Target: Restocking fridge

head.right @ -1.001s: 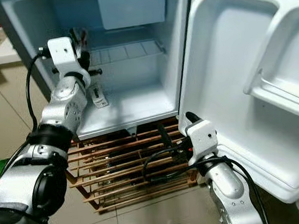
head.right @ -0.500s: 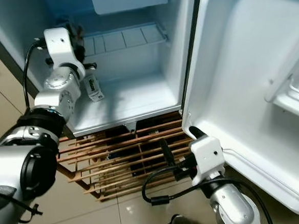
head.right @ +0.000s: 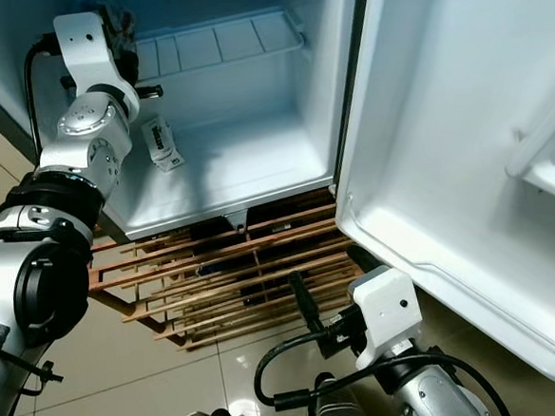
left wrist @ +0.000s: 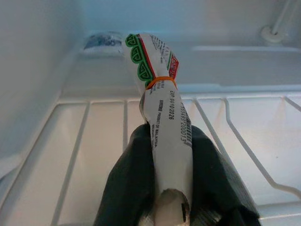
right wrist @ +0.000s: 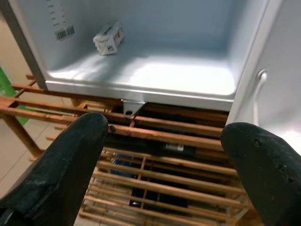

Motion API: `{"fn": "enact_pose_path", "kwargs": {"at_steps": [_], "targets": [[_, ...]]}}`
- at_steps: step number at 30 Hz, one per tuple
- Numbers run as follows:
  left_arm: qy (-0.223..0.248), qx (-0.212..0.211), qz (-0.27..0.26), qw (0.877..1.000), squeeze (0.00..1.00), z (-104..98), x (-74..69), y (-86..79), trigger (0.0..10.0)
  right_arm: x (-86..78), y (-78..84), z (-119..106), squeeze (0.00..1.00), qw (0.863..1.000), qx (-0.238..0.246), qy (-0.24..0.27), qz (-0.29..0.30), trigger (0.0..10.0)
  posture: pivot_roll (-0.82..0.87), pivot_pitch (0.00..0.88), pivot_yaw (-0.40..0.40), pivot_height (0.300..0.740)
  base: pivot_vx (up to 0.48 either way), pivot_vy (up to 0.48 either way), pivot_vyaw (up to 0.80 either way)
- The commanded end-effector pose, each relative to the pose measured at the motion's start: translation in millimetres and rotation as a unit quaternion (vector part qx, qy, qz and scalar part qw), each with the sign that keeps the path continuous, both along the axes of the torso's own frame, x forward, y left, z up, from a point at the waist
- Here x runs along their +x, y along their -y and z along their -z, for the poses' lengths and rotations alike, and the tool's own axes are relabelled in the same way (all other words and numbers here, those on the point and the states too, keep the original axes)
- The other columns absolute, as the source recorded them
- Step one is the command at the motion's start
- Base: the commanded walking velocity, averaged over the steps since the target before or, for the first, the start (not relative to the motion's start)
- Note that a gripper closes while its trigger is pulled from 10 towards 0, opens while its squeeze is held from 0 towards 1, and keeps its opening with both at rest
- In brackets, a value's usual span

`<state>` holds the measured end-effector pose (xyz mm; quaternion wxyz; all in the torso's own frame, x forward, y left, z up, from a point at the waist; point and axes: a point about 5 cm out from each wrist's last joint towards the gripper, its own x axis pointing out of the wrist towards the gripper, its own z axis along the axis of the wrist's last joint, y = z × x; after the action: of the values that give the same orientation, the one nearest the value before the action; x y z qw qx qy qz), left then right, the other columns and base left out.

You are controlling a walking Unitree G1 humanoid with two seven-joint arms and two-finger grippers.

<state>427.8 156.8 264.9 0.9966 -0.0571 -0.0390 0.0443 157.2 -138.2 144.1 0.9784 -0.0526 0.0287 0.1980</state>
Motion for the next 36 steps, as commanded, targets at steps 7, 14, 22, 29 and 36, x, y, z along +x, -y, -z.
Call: {"fn": "enact_pose_path", "kwargs": {"at_steps": [7, 14, 22, 29, 36], "targets": [[-0.041, -0.007, 0.0, 0.999, 1.0, 10.5, 0.4, -4.8, 10.0, 1.2, -0.1, -1.7, 0.16, 1.0, -0.006, -0.001, 0.001, 10.0, -0.31, 0.216, 0.075, 0.74, 0.0, 0.0, 0.0], [-0.023, -0.012, 0.001, 1.0, 1.0, -5.5, 1.7, -7.7, 10.0, 5.4, 0.1, -2.4, 0.16, 1.0, -0.008, 0.004, 0.0, 10.0, -0.3, 0.202, 0.077, 0.74, 0.0, 0.0, 0.0], [0.014, -0.024, 0.006, 1.0, 1.0, -34.5, 2.6, -8.3, 10.0, 17.8, 0.4, -4.0, 0.16, 1.0, -0.012, 0.02, -0.004, 10.0, -0.28, 0.151, 0.078, 0.74, 0.0, 0.0, 0.0], [0.027, -0.007, 0.006, 1.0, 1.0, -40.8, 2.2, -6.0, 10.0, 27.1, 3.8, -6.0, 0.16, 0.999, -0.011, 0.034, 0.001, 10.0, -0.27, 0.105, 0.073, 0.74, 0.0, 0.0, 0.0], [0.014, 0.015, 0.038, 0.999, 1.0, -20.9, 0.4, 9.0, 10.0, 40.3, 5.6, -3.7, 0.15, 0.999, -0.011, 0.042, -0.001, 10.0, -0.22, 0.032, 0.067, 0.74, 0.0, 0.0, 0.0]]}}
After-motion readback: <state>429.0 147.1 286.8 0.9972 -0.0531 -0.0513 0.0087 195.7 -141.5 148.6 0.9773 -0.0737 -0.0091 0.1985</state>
